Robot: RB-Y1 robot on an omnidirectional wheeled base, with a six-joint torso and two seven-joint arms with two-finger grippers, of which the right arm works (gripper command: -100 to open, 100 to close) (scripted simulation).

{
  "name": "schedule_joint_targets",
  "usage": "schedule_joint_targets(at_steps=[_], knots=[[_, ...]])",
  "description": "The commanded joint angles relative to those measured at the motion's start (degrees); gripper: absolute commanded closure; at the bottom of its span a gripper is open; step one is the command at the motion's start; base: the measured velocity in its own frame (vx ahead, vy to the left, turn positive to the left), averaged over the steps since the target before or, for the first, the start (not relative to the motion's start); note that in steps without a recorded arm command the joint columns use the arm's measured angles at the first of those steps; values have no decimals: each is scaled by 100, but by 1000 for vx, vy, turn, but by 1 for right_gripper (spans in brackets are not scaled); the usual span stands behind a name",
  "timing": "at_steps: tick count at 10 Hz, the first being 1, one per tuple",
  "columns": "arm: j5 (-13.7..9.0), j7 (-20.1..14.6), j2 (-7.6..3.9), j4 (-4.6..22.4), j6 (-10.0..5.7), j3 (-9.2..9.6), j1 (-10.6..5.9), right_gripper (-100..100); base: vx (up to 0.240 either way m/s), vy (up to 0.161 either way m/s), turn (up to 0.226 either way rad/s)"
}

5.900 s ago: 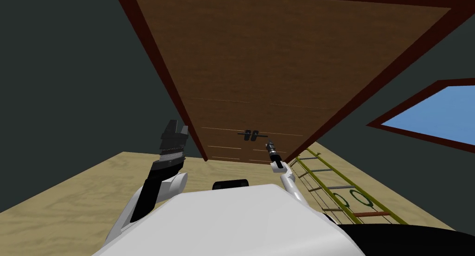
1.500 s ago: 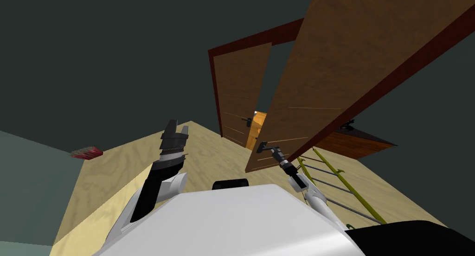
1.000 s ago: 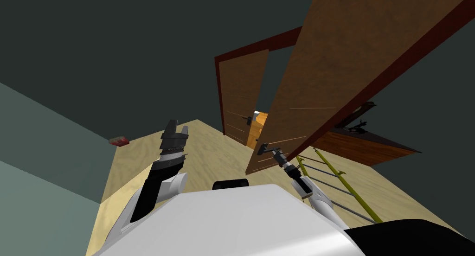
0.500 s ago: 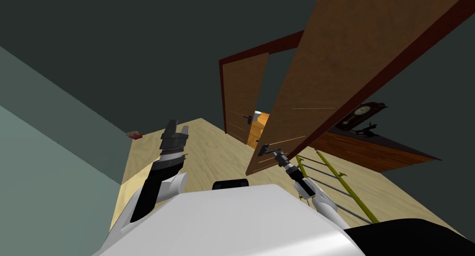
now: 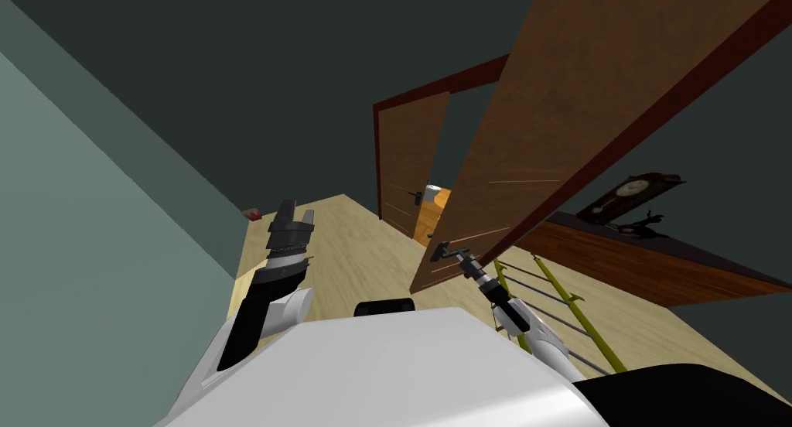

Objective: Pull the door open

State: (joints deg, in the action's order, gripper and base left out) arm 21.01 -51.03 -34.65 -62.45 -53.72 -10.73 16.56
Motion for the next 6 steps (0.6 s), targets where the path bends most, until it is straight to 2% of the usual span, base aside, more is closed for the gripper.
schedule_joint_targets(at_steps=[1, 3, 4, 5, 6], knots=[[22, -18, -13, 92, -196, 16, 22, 100, -209, -102, 143], [36, -39, -41, 152, -322, 7, 37, 100, -179, -102, 129], [24, -31, -46, 123, -243, -17, 35, 100, -81, -61, 30], [66, -54, -57, 191, -353, -22, 36, 100, -156, -61, 166], [76, -60, -61, 208, -381, -26, 33, 100, -203, -79, 153]])
